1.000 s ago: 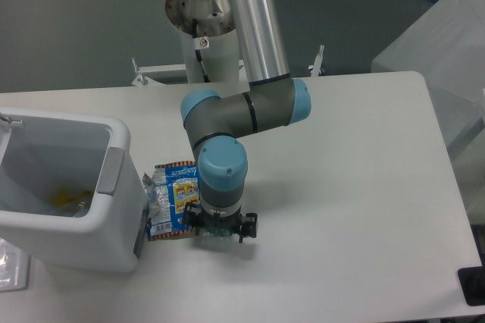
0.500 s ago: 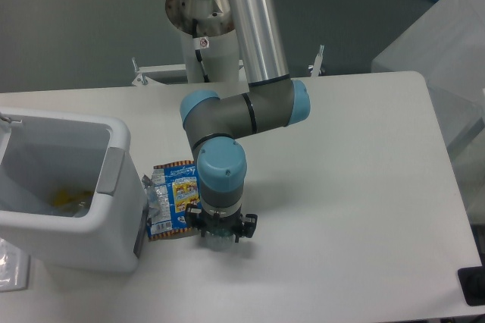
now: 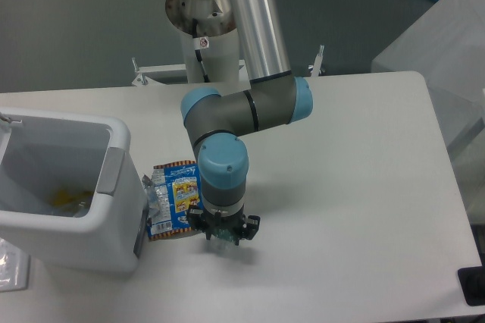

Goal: Place the trash in the trash can
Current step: 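Lower the gripper around the bottle and close on it, then lift the bottle and carry it over the white trash bin, then open the gripper to drop the bottle into the bin, then move the gripper back over the blue-and-orange snack wrapper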

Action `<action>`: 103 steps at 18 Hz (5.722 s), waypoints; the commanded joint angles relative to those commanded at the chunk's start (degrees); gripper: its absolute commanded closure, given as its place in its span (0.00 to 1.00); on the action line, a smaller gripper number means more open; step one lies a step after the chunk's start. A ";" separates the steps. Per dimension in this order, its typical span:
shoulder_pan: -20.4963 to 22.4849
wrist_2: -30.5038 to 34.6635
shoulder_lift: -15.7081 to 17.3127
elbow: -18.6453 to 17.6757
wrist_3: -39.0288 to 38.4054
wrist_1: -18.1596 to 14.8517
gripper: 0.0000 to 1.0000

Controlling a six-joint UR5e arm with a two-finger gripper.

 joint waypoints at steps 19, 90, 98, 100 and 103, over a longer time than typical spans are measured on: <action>5.53 -6.92 11.07 10.97 -4.19 -0.26 0.50; 5.37 -15.73 7.48 -9.13 14.59 2.46 0.00; 2.38 -13.89 4.83 -10.37 14.85 2.64 0.00; 1.41 -12.75 4.75 -11.07 14.77 2.81 0.00; 0.18 -12.04 4.75 -11.42 14.68 3.08 0.01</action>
